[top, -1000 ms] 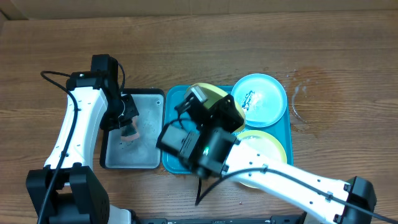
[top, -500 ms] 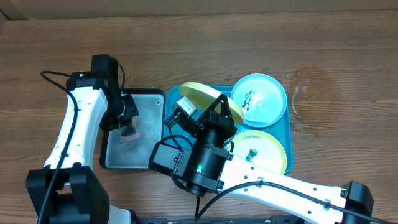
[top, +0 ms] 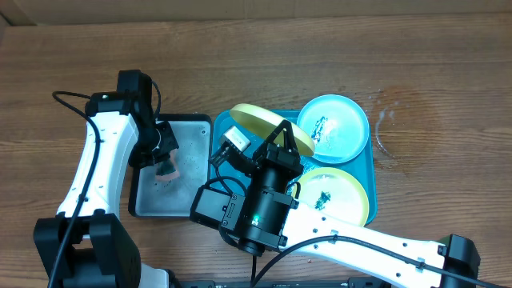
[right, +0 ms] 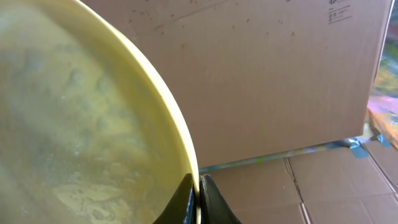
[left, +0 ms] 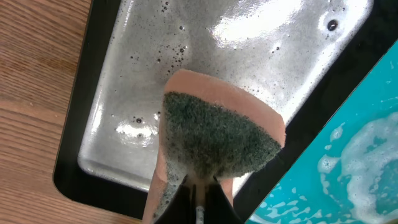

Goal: Clean dirty plates on tray and stack at the side
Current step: 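Lift the yellow plate with the right gripper and tilt it upright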

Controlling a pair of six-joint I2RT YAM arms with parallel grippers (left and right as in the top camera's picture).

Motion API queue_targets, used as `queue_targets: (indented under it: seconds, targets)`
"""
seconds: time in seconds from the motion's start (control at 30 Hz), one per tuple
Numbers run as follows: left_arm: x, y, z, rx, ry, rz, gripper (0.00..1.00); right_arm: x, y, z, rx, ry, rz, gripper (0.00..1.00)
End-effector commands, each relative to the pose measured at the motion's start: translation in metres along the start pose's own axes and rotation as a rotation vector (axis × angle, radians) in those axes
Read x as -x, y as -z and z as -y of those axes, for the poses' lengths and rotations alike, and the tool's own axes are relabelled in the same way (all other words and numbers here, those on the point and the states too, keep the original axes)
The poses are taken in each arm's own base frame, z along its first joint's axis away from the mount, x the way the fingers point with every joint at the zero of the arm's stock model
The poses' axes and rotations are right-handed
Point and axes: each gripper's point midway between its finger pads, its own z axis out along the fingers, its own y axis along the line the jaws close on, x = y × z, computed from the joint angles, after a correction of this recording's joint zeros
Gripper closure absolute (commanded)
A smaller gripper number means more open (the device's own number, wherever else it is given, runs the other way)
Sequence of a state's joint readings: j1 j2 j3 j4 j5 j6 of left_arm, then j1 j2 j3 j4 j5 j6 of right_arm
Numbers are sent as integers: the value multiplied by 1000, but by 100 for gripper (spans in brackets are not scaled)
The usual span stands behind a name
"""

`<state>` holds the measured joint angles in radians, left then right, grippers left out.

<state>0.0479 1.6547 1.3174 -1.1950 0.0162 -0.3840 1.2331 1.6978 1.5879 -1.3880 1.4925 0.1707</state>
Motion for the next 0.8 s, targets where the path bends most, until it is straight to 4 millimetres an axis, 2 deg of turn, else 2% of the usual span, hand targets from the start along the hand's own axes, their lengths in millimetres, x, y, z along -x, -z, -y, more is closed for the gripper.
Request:
queue_targets:
  seconds: [0.0,0.37,0.43,0.5,0.53,0.6,0.63,0.7,0.77]
  targets:
    - [-2,5,1,-17,-20,12,95,5,5,25,-41,-57,25,96]
    - [-4,2,0,-13,-20,3,96,7,5,25,-42,-78,27,96]
    - [-4,2,0,-14,-20,4,96,7,2,1,96,-132,-4,96]
    - [-3,2,0,-15,-20,7,96,0,-13,-32,273,-160,-81,96]
    - [-3,2,0,-16,-20,7,96,-6,-20,-35,282,-154,-110,96]
    - [-3,2,0,-15,-20,6,96,-14,-30,-21,196,-192,-136,96]
    - [-3,2,0,-14,-21,6,96,-14,-27,-15,180,-213,-131,96]
    - [-3,2,0,-16,-21,9,96,-8,-24,-22,224,-269,-124,96]
    - [-2,2,2,-22,-20,13,96,-10,-36,-37,289,-232,-158,96]
